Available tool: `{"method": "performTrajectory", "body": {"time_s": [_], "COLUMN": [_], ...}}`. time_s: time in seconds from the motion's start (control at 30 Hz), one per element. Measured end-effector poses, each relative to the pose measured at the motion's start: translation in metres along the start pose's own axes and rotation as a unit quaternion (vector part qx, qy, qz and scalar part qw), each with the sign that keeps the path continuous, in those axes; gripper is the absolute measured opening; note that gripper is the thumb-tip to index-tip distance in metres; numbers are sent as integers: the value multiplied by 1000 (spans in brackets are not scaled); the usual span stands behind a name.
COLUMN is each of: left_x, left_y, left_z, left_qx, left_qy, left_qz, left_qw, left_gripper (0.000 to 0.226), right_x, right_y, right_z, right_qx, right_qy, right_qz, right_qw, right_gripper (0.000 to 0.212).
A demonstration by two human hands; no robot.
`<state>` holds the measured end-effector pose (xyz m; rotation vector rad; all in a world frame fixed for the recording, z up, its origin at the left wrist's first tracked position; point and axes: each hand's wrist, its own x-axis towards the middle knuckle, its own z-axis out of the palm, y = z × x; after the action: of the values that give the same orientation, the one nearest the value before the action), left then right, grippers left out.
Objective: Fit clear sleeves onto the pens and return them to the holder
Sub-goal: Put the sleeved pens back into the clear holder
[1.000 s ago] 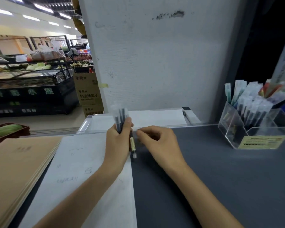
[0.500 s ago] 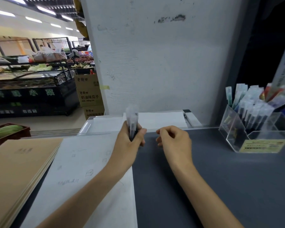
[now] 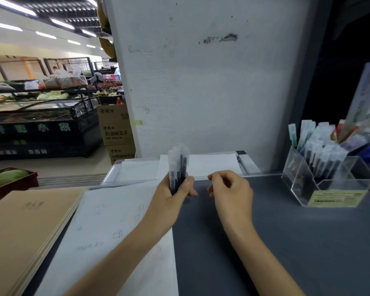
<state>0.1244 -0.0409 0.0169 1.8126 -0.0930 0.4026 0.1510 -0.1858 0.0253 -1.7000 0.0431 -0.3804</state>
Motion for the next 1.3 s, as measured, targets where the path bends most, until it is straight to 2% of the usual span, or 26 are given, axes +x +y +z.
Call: {"method": "performTrajectory", "body": {"time_s": [0.1,0.2,0.43,0.57,0.73,0.83,0.9,1.0,1.07,1.17,1.3], "left_x": [-2,0,5,11,13,4,-10,-36,-48,-53,-52], "left_y": [0,0,-3,7,34,67,90,118,129,134,128], "left_z": [2,1,3,3,27,68,102,154,184,218,248], "left_qx": [24,21,65,104,141,84,-9,-140,-196,-246,-277], "left_qy": [-58,-77,-105,-146,-108,-118,-150,-192,-220,-246,-253], "left_qz": [9,6,-6,-22,14,29,23,8,-7,-40,-65], "left_qw": [998,997,992,984,984,989,988,971,956,937,924], "left_gripper": [23,19,30,25,11,16,20,14,18,30,47], "right_x": [-1,-4,-27,-33,-31,-28,-25,-19,-13,-3,10], "right_y": [0,3,7,11,7,-2,-10,-22,-27,-29,-25], "right_z": [-2,-4,-37,-77,-134,-166,-186,-218,-238,-262,-284], "right_qx": [2,-4,-14,-47,-27,-12,5,32,60,120,187], "right_qy": [19,20,-61,-67,-34,-14,-2,15,24,29,-16], "right_qz": [15,35,3,1,11,-3,-15,-35,-35,-11,5], "right_qw": [1000,999,998,997,999,1000,1000,999,997,992,982], "right_gripper": [21,21,24,25,25,25,26,23,23,19,16]}}
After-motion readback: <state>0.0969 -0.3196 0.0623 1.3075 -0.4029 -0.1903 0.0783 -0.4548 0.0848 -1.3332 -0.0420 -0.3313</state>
